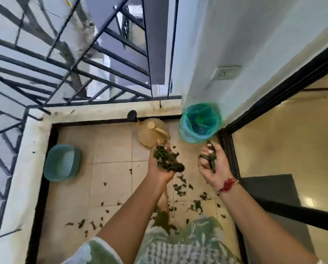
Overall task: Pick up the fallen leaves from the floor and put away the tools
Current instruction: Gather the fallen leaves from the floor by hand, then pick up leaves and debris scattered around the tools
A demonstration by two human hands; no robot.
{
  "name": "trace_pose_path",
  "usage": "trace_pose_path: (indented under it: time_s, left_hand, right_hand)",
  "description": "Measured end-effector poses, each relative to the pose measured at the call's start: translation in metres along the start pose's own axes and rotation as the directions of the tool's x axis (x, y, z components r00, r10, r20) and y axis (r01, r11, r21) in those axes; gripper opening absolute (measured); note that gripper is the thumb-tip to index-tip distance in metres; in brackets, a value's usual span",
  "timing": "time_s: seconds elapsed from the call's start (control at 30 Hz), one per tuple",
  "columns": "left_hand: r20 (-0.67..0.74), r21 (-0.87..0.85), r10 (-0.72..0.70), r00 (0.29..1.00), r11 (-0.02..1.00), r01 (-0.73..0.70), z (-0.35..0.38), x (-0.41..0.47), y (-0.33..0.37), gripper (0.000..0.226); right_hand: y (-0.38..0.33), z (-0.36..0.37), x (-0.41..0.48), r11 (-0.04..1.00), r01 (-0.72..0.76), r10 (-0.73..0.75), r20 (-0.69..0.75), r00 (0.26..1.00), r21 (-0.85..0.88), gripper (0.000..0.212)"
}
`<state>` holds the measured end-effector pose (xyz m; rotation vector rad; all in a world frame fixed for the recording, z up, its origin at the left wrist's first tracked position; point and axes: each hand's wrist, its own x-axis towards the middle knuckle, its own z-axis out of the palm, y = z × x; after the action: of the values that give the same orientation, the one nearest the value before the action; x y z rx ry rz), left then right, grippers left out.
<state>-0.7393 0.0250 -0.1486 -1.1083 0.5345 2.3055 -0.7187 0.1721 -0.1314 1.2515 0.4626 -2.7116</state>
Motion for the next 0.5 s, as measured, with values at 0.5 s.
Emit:
trace_pose_path:
  time_s: [0.5]
  left_hand:
    - [-0.025,0.167,-0.102,0.994,0.980,0.105,0.053,0.287,-0.039,0.054]
  right_hand:
    - [-0.072,-0.056,0.260,0.999,0.052,-0.052,-0.071,0.996,0.003,0.032]
